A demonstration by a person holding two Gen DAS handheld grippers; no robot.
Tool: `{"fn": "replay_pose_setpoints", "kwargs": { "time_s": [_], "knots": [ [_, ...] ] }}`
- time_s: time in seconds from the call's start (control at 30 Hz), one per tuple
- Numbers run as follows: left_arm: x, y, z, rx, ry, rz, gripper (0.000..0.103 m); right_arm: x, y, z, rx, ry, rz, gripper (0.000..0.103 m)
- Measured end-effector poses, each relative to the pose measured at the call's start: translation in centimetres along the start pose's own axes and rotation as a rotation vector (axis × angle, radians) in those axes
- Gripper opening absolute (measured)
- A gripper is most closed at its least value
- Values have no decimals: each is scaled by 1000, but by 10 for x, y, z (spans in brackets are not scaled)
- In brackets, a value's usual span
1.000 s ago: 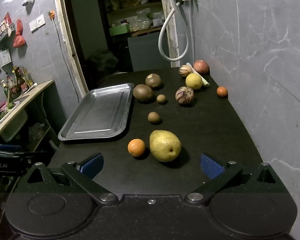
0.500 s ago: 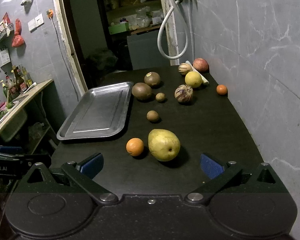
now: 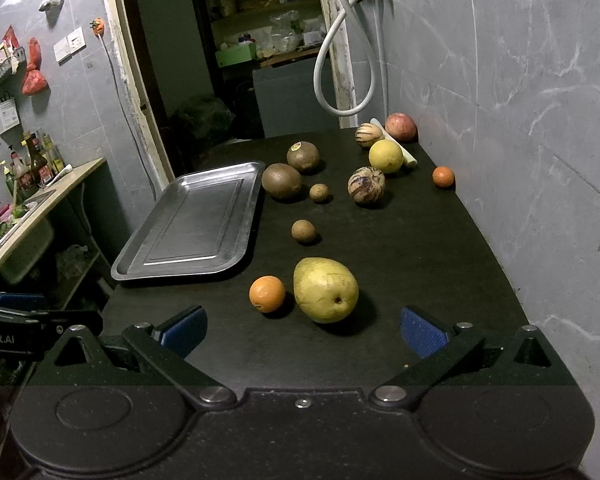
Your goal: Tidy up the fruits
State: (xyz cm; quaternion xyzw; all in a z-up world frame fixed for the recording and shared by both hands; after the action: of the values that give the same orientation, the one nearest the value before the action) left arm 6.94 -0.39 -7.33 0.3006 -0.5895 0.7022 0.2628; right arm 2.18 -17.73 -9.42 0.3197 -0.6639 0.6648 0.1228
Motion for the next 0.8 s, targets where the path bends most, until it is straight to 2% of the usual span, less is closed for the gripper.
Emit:
{"fn": "replay_pose_setpoints", "kwargs": {
  "time_s": [0.8],
  "knots": [
    [-2,1,3,3,6,-10,102,0,1,3,-4,-2,-5,102]
  ]
}}
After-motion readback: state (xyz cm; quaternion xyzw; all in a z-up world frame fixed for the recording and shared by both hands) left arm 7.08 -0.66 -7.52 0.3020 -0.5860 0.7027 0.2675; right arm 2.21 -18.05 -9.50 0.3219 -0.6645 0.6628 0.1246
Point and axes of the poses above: each gripper's, at about its wrist camera, not at the fingertips, and x roughly against the way its jaws point, z to its right, y to its underside, the point moved 9 cm from there along -x, roughly the way its jaws point, and after that the axes turned 4 degrees about x, right-handed, at the moved point
